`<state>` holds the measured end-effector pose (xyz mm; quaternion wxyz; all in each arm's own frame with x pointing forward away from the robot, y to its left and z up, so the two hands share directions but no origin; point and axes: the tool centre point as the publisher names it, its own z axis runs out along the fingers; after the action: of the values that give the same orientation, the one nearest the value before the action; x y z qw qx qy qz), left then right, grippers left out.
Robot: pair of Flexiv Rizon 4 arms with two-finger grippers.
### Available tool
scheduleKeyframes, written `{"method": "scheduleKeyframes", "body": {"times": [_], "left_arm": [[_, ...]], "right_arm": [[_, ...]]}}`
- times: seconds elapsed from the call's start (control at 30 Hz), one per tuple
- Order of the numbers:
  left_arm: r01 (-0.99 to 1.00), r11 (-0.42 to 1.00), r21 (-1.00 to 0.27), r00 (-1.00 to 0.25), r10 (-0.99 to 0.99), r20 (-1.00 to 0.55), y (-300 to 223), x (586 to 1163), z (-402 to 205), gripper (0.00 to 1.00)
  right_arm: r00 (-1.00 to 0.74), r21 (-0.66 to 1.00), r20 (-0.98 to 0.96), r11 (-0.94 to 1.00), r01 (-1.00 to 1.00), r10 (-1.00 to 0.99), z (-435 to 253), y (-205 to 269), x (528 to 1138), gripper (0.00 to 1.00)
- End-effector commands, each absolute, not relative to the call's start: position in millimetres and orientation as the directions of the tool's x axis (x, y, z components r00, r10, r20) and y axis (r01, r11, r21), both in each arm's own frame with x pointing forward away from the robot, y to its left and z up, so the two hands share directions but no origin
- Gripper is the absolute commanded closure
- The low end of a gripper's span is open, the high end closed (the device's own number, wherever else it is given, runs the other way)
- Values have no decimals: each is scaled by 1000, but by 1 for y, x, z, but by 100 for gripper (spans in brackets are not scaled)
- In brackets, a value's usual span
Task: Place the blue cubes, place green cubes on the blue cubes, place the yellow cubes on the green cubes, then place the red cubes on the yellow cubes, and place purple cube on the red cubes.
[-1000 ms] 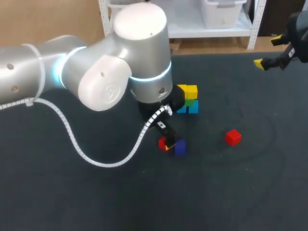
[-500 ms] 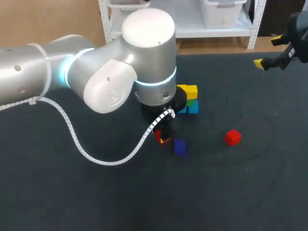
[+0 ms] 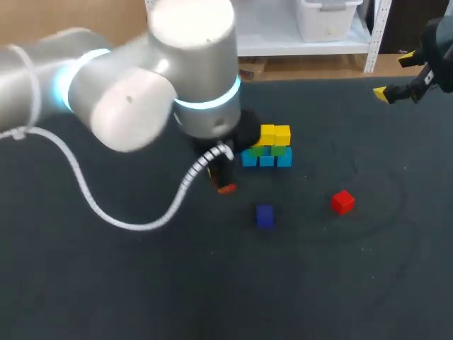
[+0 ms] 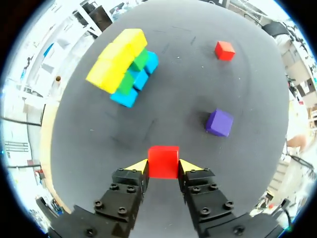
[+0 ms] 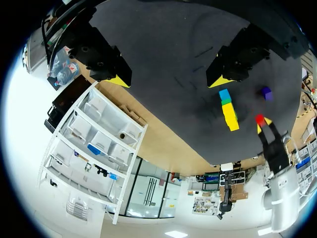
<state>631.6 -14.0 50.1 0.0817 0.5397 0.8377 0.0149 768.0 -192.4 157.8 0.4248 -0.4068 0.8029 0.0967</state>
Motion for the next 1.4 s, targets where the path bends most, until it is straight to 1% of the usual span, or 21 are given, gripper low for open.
{"method": "scheduleKeyframes", "body": {"times": [0.03,0.1,0.17,0.23,0.3,0.43,0.5,0.57,0.67,0.87,1.2,1.3,1.33,1.4], "left_arm": [[927,359,112,-336,924,-184,14,636,87,100],[942,314,119,-286,937,-203,15,644,99,100],[952,255,170,-219,954,-202,13,653,108,100],[962,227,150,-193,958,-211,8,659,116,100],[972,177,157,-142,967,-209,0,662,122,100],[979,123,160,-89,975,-202,-16,672,129,100],[984,111,137,-83,978,-193,-25,677,130,100],[984,76,158,-49,984,-171,-32,680,129,100],[990,37,136,-17,988,-150,-42,684,127,100],[995,-8,101,22,991,-135,-59,693,125,100],[993,-50,108,64,988,-137,-80,698,124,100],[989,-52,141,72,988,-139,-83,705,117,100],[990,-54,134,74,986,-149,-85,708,116,100],[991,-34,131,53,987,-149,-87,713,114,100]], "right_arm": [[-309,-191,-760,651,-734,-572,158,-192,767,0],[-309,-191,-760,651,-734,-572,158,-192,767,0],[-309,-191,-760,651,-734,-572,158,-192,767,0],[-309,-191,-760,651,-734,-572,158,-192,767,0],[-309,-191,-760,651,-734,-572,158,-192,767,0],[-309,-191,-760,651,-734,-572,158,-192,767,0],[-309,-191,-760,651,-734,-572,158,-192,767,0],[-309,-191,-760,651,-734,-572,158,-192,767,0],[-309,-191,-760,651,-734,-572,158,-192,767,0],[-309,-191,-760,651,-734,-572,158,-192,767,0],[-309,-191,-760,651,-734,-572,158,-192,767,0],[-309,-191,-760,651,-734,-572,158,-192,767,0],[-309,-191,-760,651,-734,-572,158,-192,767,0],[-309,-191,-760,651,-734,-572,158,-192,767,0]]}}
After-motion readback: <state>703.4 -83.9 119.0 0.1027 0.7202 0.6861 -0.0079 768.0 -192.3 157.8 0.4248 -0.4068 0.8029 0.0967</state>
